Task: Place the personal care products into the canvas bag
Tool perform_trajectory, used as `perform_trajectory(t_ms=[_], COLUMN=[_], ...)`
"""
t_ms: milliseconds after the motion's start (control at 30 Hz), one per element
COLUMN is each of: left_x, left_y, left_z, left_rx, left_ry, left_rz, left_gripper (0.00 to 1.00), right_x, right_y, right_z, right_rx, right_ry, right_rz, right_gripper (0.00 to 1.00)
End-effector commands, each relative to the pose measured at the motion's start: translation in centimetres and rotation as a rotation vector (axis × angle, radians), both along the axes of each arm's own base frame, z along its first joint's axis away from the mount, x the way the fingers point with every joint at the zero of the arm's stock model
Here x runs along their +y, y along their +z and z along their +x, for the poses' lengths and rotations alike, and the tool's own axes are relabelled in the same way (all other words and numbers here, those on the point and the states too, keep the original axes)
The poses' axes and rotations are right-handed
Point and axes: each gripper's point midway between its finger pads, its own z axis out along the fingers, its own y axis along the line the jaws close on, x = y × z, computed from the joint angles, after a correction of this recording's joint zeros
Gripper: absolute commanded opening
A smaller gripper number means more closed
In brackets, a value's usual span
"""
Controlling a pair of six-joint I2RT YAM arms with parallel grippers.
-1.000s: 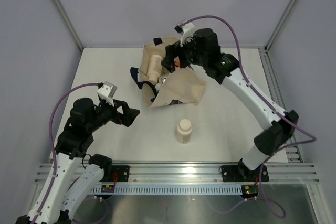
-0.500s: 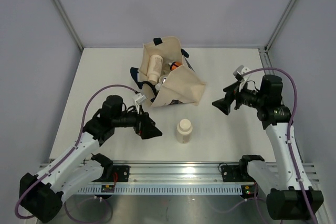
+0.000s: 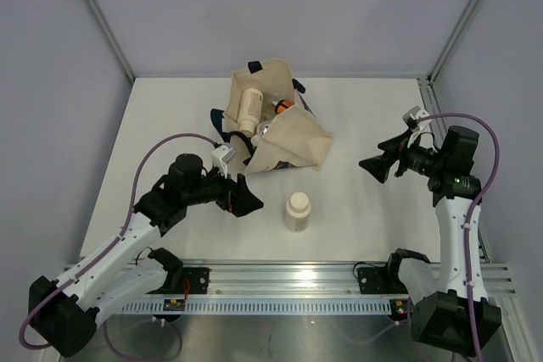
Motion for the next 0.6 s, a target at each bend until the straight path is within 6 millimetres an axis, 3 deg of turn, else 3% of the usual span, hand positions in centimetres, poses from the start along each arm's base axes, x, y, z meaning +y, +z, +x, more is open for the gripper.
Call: perform_trajectory(t_ms=[0, 133, 333, 367, 567], left_x=[0.0, -1.3, -5.5, -6.2, -8.5], left_y=[3.2, 4.4, 2.7, 1.7, 0.4], left_z=[1.9, 1.8, 1.2, 1.3, 1.5], left_rx=[-0.142, -0.134, -0.141, -0.124, -0.207], left_ry=[0.045, 0.020, -0.049, -0.060, -0.096], left_rz=[-0.023, -0.099, -0.069, -0.039, 0.085], left_gripper=[0.99, 0.99, 0.99, 0.99, 0.99], right_x=[-0.3, -0.8, -1.6, -1.7, -2.3], right_y=[1.3, 1.2, 1.1, 1.1, 0.8], right_z=[0.2, 0.5, 0.6, 0.6, 0.8], right_rx=[-0.053, -0.042, -0.036, -0.034, -0.019], right_ry=[0.002, -0.019, -0.054, -0.058, -0.071], right_rz=[0.004, 0.008, 0.010, 0.011, 0.023], right_gripper=[0.99, 0.99, 0.99, 1.00, 1.00])
